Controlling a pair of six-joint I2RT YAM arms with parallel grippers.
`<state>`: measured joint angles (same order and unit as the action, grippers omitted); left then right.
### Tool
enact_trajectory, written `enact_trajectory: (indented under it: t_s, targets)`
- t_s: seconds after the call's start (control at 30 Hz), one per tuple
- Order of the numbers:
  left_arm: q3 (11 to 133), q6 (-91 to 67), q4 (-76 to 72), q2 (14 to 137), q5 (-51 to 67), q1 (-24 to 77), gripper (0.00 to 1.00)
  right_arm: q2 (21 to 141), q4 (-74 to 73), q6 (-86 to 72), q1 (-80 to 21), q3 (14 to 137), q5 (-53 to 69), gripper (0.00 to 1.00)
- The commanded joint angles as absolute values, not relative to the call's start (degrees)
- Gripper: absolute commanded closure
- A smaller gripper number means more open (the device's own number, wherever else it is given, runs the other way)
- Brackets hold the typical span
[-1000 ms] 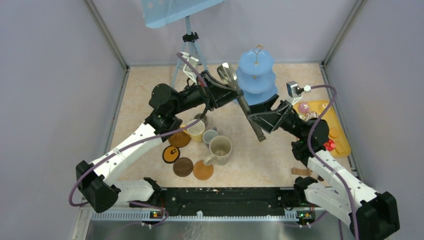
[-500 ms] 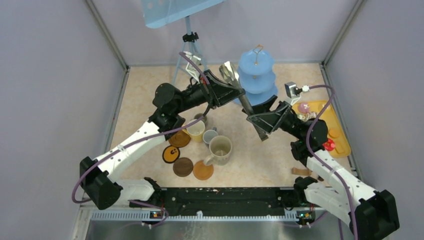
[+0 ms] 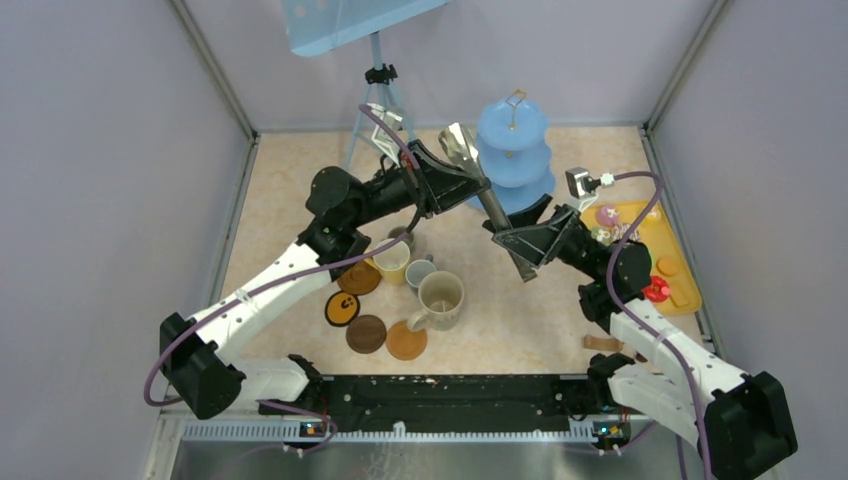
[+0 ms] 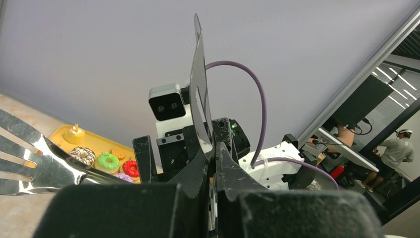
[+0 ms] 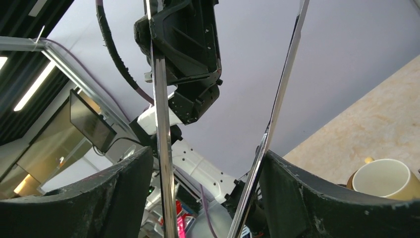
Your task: Serve the afternoon tea
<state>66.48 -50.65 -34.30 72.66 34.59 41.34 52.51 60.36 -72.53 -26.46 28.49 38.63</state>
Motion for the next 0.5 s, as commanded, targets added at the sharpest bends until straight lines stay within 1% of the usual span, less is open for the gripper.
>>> enact_trajectory:
  t_s: [0.0,0.07,0.13,0.2,0.27,0.33,0.4,0.47]
  targets:
    - [66.1,-49.9,-35.2,72.8,32.0,41.3,0.98,51.4,62.5,-71.0,-26.8,28.6,37.6,0.27]
    - [65.9,-50.4,-34.4,73.1,31.1,41.3,0.90,51.0,60.9,-69.8,-26.8,28.8,37.3,0.29]
    - [65.8,-50.9,-33.9,73.3,30.7,41.4,0.88,50.5,58.7,-68.5,-26.8,29.0,36.8,0.32]
    - [65.8,-51.2,-33.2,73.7,30.3,41.4,0.79,50.0,56.7,-67.2,-26.8,29.2,36.3,0.33]
    - [65.8,-51.4,-32.8,74.0,30.2,41.3,0.75,49.3,55.4,-66.6,-26.8,29.2,35.5,0.35]
    - [65.4,-51.6,-32.5,74.0,30.1,41.2,0.65,48.7,54.2,-66.2,-26.9,29.1,34.6,0.36]
    - [65.1,-51.5,-32.5,73.8,29.8,41.2,0.53,48.1,53.3,-65.9,-26.8,29.0,34.0,0.38]
    - [64.8,-51.1,-32.4,73.3,29.6,41.1,0.52,47.7,52.7,-65.7,-26.8,28.8,33.3,0.40]
